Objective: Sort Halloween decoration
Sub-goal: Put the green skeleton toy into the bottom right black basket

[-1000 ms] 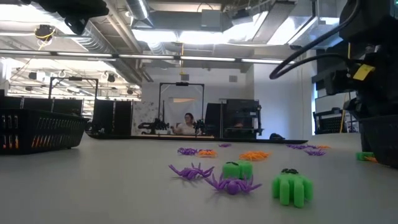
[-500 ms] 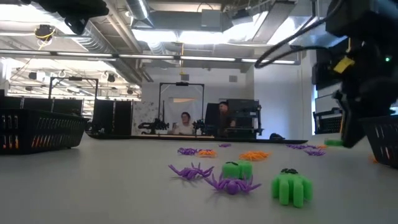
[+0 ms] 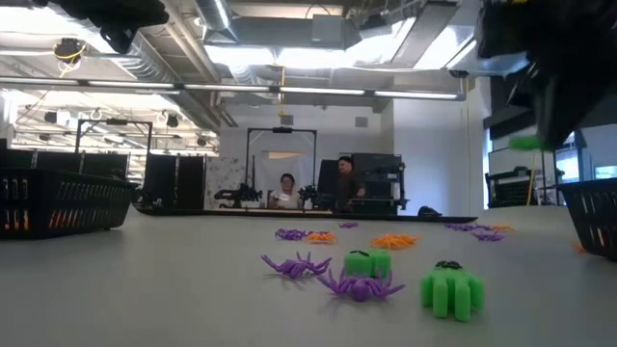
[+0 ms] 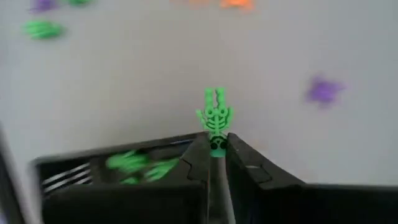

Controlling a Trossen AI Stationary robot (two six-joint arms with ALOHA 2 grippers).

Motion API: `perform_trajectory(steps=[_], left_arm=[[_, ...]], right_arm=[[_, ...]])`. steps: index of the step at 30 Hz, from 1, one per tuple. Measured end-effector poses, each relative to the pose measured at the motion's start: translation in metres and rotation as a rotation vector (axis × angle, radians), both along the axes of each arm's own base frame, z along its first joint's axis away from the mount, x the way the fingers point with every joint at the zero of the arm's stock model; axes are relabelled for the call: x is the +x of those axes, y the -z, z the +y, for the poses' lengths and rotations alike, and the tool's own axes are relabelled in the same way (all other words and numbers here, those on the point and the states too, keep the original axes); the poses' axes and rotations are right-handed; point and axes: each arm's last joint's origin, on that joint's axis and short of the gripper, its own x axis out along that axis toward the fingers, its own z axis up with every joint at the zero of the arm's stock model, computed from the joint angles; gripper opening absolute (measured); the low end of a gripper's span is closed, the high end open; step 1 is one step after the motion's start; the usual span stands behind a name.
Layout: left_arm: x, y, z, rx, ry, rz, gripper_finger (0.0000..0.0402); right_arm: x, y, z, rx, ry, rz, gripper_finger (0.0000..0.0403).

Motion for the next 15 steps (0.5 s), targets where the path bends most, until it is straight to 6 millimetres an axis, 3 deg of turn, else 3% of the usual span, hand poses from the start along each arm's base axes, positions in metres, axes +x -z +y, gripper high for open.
perform_trajectory(steps=[9, 15], left_arm=[[0.0, 0.0, 0.0, 0.0, 0.0, 0.0, 0.0052], [0.0, 0.0, 0.0, 0.0, 0.0, 0.0, 0.0052]], right_arm=[[-0.028, -0.001, 0.047, 0.128, 0.033, 0.074, 0.0019], [-0.041, 0.001, 0.064, 0.095, 0.077, 0.036, 0.0091]])
